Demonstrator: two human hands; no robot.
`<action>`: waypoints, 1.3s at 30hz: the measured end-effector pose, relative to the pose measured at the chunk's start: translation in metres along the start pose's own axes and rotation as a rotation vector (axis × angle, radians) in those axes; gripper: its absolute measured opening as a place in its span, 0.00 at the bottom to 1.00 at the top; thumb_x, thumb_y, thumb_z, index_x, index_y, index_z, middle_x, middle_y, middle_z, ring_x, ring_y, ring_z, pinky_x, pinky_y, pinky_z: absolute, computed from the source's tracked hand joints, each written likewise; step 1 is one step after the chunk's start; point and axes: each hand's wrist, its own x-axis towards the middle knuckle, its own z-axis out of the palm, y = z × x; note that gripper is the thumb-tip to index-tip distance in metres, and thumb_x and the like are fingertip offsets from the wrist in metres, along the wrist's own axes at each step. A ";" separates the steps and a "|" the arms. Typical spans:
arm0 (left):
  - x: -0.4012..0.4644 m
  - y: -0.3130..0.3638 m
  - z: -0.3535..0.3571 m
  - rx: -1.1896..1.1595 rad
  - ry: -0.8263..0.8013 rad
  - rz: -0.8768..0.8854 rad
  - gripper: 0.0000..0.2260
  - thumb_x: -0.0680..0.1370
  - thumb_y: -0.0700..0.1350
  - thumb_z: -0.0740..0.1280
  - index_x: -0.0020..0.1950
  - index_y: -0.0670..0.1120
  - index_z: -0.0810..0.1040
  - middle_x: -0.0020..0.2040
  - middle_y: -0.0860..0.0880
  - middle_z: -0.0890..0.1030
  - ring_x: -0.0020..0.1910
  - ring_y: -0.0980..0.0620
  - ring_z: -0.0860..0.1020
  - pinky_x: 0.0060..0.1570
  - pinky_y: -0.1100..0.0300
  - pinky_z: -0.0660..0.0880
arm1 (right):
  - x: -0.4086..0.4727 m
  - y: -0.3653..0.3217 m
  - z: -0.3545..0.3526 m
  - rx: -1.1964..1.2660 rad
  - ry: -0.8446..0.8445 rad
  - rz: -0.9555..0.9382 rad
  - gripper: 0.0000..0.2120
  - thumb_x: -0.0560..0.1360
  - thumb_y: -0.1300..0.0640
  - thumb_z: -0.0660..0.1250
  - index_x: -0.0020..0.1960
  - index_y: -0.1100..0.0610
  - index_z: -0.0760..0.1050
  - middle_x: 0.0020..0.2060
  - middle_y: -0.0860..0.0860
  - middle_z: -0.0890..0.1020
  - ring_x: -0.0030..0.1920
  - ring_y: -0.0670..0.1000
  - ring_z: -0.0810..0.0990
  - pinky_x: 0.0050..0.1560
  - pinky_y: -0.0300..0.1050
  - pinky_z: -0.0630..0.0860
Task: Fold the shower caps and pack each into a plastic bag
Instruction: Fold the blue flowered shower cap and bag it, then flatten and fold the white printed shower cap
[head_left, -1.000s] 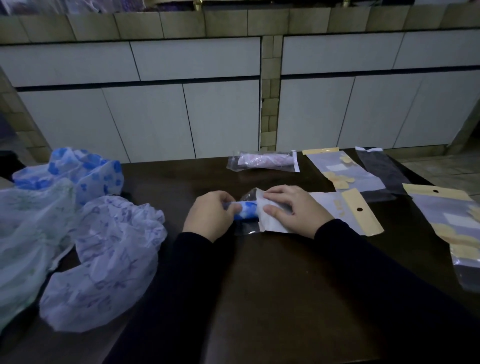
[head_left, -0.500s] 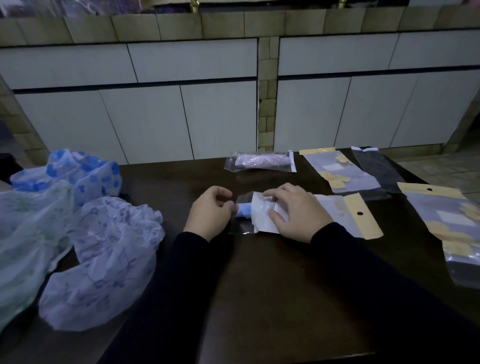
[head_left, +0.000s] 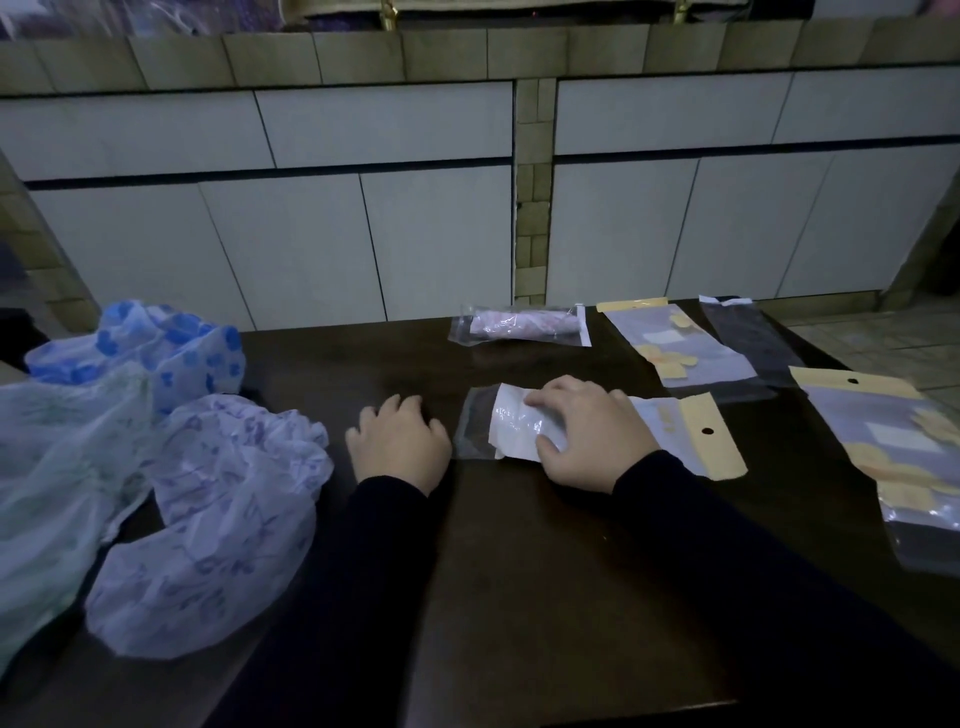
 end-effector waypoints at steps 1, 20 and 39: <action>0.000 0.000 0.002 0.010 0.001 0.003 0.20 0.81 0.51 0.55 0.72 0.50 0.68 0.74 0.49 0.66 0.70 0.43 0.63 0.66 0.48 0.61 | 0.003 -0.001 0.001 -0.010 0.001 0.005 0.26 0.75 0.46 0.64 0.72 0.46 0.65 0.68 0.46 0.69 0.65 0.49 0.69 0.68 0.51 0.64; 0.002 0.004 0.008 -0.053 0.048 -0.051 0.18 0.80 0.50 0.56 0.69 0.50 0.69 0.71 0.49 0.67 0.69 0.46 0.63 0.67 0.47 0.58 | 0.096 -0.005 0.029 0.039 0.097 -0.045 0.20 0.78 0.55 0.61 0.70 0.48 0.69 0.69 0.47 0.72 0.67 0.52 0.69 0.69 0.55 0.62; -0.045 0.010 -0.048 -0.264 0.473 0.282 0.06 0.74 0.42 0.66 0.48 0.44 0.82 0.43 0.46 0.80 0.43 0.47 0.76 0.43 0.59 0.69 | 0.045 -0.053 0.028 0.471 0.371 -0.378 0.13 0.76 0.55 0.65 0.60 0.51 0.77 0.55 0.47 0.79 0.57 0.48 0.75 0.61 0.53 0.72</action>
